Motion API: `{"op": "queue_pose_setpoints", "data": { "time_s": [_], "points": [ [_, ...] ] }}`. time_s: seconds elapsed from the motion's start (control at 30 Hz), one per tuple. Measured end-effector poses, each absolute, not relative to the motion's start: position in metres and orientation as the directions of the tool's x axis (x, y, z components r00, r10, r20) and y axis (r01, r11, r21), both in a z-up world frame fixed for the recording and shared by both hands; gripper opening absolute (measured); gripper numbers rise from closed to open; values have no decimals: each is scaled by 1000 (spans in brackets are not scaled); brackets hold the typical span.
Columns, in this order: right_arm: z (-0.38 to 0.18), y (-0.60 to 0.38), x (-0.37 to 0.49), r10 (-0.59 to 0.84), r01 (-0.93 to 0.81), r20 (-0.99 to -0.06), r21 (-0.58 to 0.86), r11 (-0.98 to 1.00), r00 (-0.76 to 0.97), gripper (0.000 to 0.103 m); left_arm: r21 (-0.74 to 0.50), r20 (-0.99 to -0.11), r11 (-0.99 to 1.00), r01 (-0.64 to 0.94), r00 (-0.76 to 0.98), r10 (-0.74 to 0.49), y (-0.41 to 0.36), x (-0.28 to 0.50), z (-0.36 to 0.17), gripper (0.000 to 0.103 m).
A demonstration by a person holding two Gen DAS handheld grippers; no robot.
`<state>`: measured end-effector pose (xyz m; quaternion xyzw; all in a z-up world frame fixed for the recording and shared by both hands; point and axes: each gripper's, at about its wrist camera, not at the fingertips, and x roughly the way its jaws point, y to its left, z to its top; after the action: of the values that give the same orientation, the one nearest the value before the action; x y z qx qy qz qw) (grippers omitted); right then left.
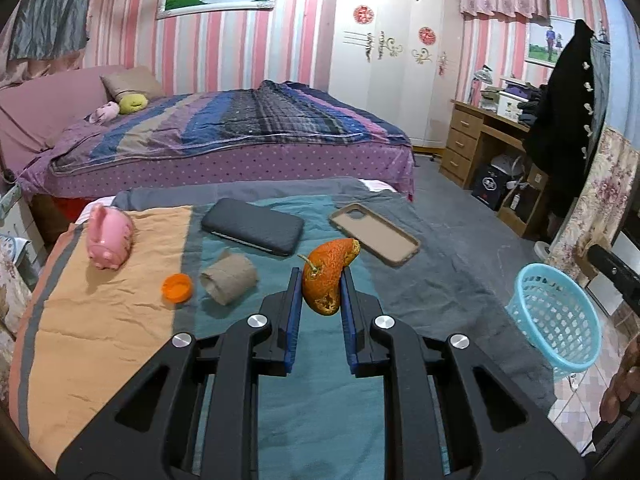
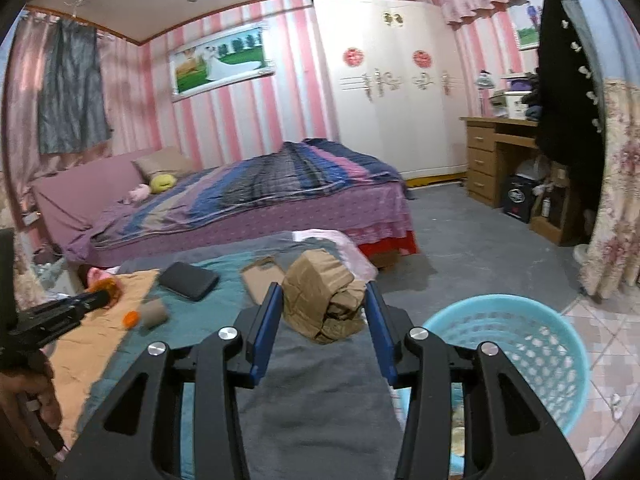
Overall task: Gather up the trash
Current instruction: 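Carry the brown paper scrap and orange peel toward the basket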
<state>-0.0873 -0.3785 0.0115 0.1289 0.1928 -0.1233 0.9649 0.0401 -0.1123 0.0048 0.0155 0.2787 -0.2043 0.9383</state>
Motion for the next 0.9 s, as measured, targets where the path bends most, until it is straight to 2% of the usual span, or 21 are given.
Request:
{"op": "queue_pose_setpoints", "data": {
  "time_s": [0.23,0.57,0.9],
  "points": [
    [11,-413,-95,-190,298,-400,226,927,897,43,-89,-531,890,447,735,-422,-139,30,4,17],
    [12,-450,-100,-226,357,-440,242,902,869,43,-116,-551,852,510,681,-483,-199,24,5,17],
    [11,-485,-117,-282,423,-447,253,870,849,43,-126,-528,796,592,639,-559,-265,9,29,17]
  ]
}}
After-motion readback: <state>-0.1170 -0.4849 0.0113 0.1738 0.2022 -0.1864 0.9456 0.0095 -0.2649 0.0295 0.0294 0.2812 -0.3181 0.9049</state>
